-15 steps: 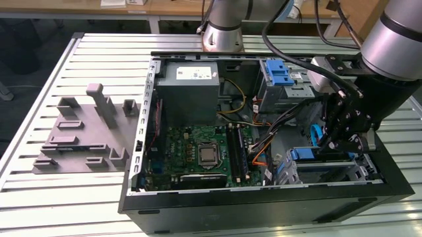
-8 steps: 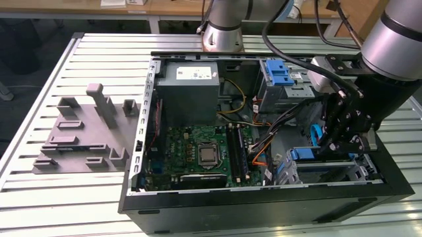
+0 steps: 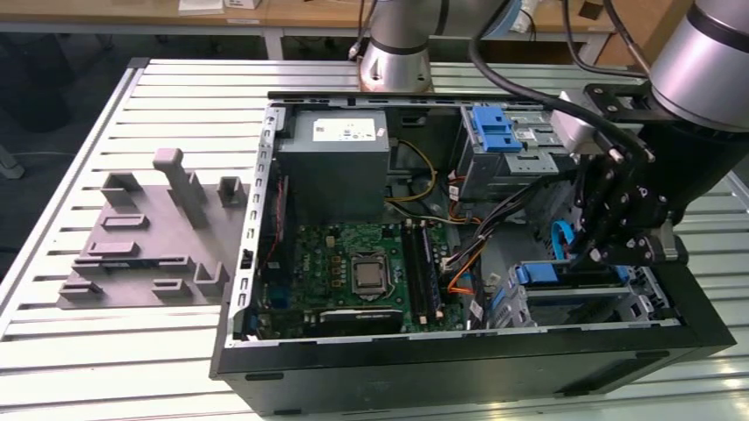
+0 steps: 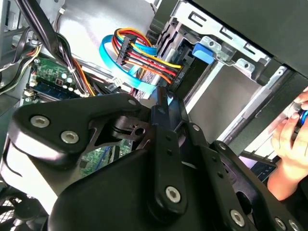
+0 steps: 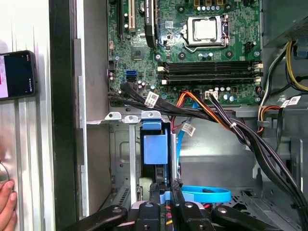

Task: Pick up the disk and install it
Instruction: 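Insert the second disk wire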

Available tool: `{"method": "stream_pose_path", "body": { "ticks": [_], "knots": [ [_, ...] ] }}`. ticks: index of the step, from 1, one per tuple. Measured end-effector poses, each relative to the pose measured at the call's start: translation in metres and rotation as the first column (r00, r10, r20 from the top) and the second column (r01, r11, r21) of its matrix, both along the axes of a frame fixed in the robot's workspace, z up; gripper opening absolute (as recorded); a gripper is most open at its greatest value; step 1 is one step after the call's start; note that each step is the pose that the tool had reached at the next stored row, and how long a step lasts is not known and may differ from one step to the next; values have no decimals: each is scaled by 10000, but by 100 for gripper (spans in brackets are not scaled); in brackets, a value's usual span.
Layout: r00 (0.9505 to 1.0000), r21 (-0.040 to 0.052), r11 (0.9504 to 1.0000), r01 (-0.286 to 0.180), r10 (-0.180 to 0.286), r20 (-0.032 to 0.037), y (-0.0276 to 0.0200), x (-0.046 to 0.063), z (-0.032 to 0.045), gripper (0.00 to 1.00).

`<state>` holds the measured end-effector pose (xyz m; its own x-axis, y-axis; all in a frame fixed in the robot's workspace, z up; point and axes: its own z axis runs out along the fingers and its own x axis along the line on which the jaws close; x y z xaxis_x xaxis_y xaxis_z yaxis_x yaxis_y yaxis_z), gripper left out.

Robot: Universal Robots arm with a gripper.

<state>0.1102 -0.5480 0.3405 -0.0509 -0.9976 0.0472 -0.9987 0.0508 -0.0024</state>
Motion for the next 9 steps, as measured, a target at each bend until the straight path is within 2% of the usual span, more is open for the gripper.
{"method": "stream_pose_path", "body": {
  "ticks": [4,7,9],
  "knots": [
    [10000,1,10000,0,0,0,0,0,46,24],
    [10000,3,10000,0,0,0,0,0,46,22],
    [10000,1,10000,0,0,0,0,0,48,11]
  ]
}}
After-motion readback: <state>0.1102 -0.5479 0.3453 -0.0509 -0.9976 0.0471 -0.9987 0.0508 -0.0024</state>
